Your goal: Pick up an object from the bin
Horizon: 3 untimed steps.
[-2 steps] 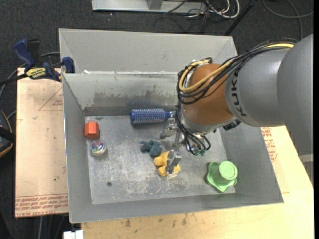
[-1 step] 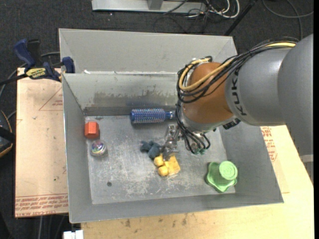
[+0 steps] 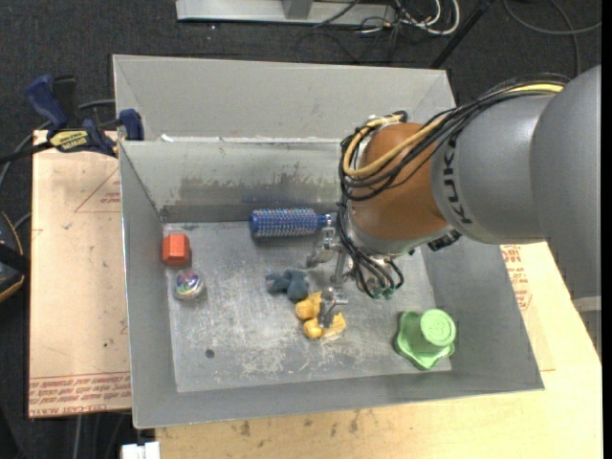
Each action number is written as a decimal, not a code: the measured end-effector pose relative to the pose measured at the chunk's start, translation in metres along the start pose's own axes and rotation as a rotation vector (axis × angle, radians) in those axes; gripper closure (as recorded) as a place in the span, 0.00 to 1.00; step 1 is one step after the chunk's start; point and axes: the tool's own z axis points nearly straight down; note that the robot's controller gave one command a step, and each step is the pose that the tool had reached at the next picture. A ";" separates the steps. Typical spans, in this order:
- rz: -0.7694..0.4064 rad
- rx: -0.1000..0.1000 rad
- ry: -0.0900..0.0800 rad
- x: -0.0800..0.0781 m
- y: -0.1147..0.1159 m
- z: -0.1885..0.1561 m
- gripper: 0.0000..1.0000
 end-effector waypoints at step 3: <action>0.193 0.003 0.012 0.014 0.011 0.015 1.00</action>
Offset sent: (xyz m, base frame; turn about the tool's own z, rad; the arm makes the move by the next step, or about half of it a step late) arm -0.0218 -0.0030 -0.0190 0.0884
